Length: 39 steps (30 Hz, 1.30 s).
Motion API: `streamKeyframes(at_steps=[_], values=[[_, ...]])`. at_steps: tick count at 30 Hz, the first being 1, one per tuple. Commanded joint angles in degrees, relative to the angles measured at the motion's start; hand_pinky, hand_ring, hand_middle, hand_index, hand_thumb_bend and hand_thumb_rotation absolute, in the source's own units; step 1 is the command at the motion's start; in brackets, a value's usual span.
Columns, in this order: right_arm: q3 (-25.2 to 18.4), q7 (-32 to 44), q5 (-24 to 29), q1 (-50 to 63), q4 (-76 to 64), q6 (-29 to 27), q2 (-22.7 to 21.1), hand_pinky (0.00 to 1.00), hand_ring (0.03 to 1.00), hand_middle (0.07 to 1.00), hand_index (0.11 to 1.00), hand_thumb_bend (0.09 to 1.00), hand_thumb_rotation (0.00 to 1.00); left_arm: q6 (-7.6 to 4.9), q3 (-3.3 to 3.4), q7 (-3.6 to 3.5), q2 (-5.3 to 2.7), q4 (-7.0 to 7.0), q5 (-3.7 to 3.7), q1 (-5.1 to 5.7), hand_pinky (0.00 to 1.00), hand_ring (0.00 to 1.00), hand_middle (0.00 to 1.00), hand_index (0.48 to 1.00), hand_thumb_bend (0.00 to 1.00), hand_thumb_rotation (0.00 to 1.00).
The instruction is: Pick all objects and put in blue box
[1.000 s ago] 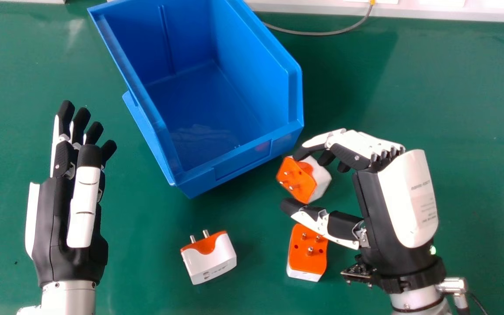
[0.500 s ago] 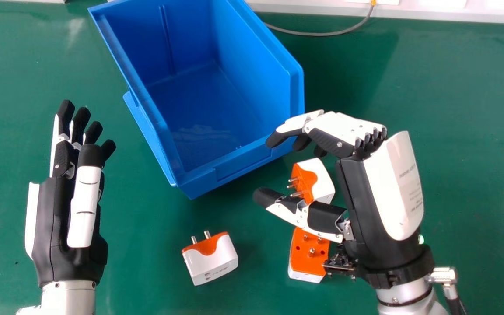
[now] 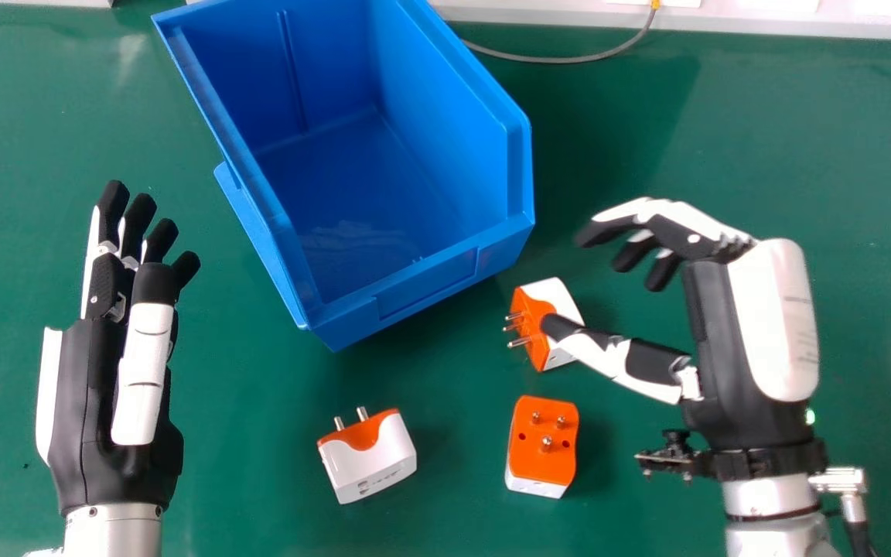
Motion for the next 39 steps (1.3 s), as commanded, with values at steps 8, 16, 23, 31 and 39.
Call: streamKeyframes(at_steps=[8, 16, 23, 31, 39], values=[[-0.18, 6.11, 2.05, 1.99, -4.61, 4.09, 1.65, 0.30, 0.434, 0.552, 0.513, 0.491, 0.00, 0.48, 0.18, -0.30, 0.62, -2.15, -0.61, 0.32, 0.91, 0.95, 0.97, 0.971, 0.77, 0.76], [2.69, 25.84, -1.92, 7.15, -18.86, 18.58, -0.38, 0.35, 0.486, 0.590, 0.561, 0.561, 0.02, 0.89, 0.28, -0.38, 1.12, -2.29, -0.64, 0.22, 0.91, 0.95, 0.97, 0.972, 0.77, 0.76], [3.47, 34.36, -4.48, 7.40, -23.07, 25.28, -2.06, 0.47, 0.591, 0.674, 0.659, 0.686, 0.12, 0.60, 0.27, -0.20, 1.12, -2.03, -0.46, 0.14, 0.92, 0.96, 0.98, 0.975, 0.76, 0.76], [4.53, 39.67, -6.35, 7.16, -25.36, 28.24, -3.68, 0.57, 0.695, 0.752, 0.746, 0.793, 0.24, 0.43, 0.29, -0.19, 1.19, -1.92, -0.53, 0.09, 0.92, 0.96, 0.98, 0.976, 0.76, 0.77], [5.32, 42.75, -6.95, 6.80, -26.21, 29.63, -4.15, 0.66, 0.803, 0.838, 0.842, 0.895, 0.41, 0.48, 0.41, -0.34, 1.54, -1.58, -0.68, -0.21, 0.92, 0.96, 0.98, 0.977, 0.76, 0.77]])
